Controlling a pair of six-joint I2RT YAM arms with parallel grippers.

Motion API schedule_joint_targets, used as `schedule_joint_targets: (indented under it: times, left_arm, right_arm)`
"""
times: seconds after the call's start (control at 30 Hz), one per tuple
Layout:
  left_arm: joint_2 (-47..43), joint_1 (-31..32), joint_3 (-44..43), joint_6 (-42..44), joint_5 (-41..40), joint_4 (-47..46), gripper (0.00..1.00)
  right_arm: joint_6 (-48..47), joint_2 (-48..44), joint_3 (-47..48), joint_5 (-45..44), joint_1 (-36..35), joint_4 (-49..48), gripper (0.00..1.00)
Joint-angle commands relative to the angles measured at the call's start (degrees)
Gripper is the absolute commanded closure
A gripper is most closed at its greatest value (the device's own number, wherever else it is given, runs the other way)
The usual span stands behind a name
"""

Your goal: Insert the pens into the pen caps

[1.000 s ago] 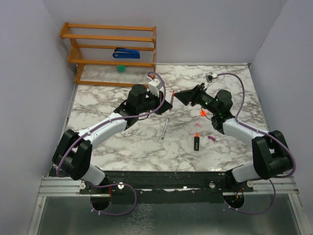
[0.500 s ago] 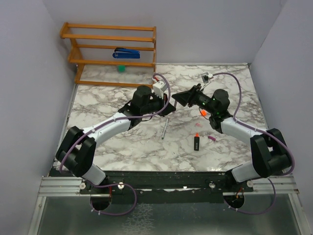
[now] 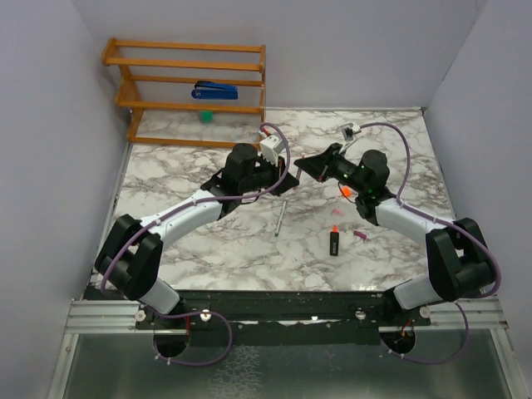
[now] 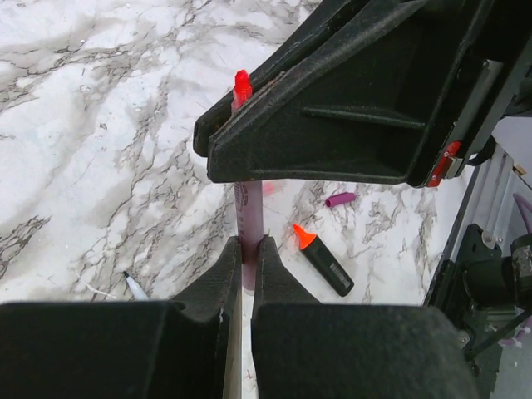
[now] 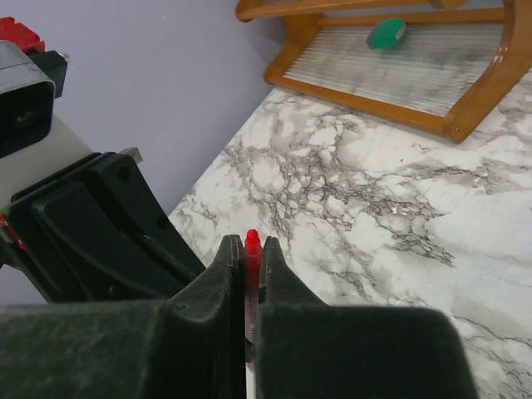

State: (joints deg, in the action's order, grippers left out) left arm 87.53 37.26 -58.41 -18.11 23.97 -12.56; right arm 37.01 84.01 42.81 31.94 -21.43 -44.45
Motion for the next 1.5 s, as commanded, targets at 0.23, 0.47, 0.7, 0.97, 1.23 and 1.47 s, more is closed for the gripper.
schedule_joint_targets:
  times: [0.23,0.47,0.7,0.97,1.23,1.47]
  left_arm:
    - [1.5,0.4,-1.2,-0.4,2.3,-2.8,0.61]
    - [1.0,0.6,1.5,-2.5,2.3,-5.2,0.50]
    - [2.5,0.8,2.3,-2.8,1.9,-5.6,0.49]
    - [4.2,0.8,2.8,-3.2,2.4,-5.9,0.64]
    - [5.7,0.8,2.3,-3.4,2.6,-6.5,1.00]
    - [3.9,0.8,3.5,-3.2,-4.1,-4.2,1.00]
  right_arm:
    - [2.5,2.3,1.8,2.1,-0.5,1.9,1.00]
    - [6.4,1.7,-0.2,3.6,-0.5,-3.6,1.00]
    - [6.1,0.9,0.9,3.2,-0.5,-3.4,1.00]
    - [7.2,2.2,0.4,3.5,-0.5,-5.5,0.99]
    - [7.5,3.0,0.5,4.1,-0.5,-5.4,1.00]
    - [8.4,4.3,1.9,6.5,-0.5,-4.7,0.23]
